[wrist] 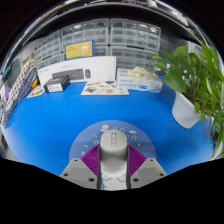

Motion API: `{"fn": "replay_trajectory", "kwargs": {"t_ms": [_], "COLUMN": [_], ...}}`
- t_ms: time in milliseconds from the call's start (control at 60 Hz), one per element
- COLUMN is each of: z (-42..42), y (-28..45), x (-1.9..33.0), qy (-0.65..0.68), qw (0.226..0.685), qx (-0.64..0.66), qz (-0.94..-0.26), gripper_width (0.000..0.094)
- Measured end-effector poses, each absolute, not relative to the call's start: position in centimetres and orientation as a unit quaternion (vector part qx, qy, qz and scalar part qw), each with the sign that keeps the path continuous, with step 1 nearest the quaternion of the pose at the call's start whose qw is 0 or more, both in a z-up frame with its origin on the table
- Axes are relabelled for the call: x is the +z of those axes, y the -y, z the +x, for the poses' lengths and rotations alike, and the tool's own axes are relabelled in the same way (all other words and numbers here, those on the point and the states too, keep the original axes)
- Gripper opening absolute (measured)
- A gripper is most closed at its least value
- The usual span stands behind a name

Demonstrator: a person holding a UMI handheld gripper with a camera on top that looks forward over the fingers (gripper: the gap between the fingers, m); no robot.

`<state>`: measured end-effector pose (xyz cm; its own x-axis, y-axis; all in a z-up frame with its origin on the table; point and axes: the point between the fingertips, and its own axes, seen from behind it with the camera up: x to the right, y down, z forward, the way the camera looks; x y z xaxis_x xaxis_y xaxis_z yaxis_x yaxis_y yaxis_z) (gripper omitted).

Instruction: Arrange mouse

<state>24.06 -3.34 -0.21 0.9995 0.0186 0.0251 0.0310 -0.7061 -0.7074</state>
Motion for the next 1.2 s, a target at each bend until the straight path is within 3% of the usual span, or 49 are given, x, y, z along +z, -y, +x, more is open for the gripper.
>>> {"fn": "replay_trajectory", "kwargs": {"t_ms": [167, 383, 417, 500, 650, 783, 1050, 1200], "z": [24.0, 24.0, 23.9, 23.2, 21.7, 17.7, 6.4, -0.5], "y": [3.4, 3.4, 3.5, 3.4, 3.3, 3.4, 3.5, 4.2], "x": [-0.6, -0.6, -0.6, -0.7, 0.7, 4.6, 16.0, 19.7], "qy": [0.001, 0.0, -0.001, -0.004, -0.004, -0.007, 0.002, 0.013], "qw": [0.393, 0.388, 0.383, 0.369, 0.351, 0.361, 0.421, 0.444], "qx": [0.005, 0.01, 0.009, 0.007, -0.027, -0.026, -0.039, -0.024], "qz": [-0.92, -0.921, -0.924, -0.929, -0.936, -0.932, -0.906, -0.896], "gripper_width": [0.037, 0.0495, 0.055, 0.0792, 0.0859, 0.0867, 0.0868, 0.087]}}
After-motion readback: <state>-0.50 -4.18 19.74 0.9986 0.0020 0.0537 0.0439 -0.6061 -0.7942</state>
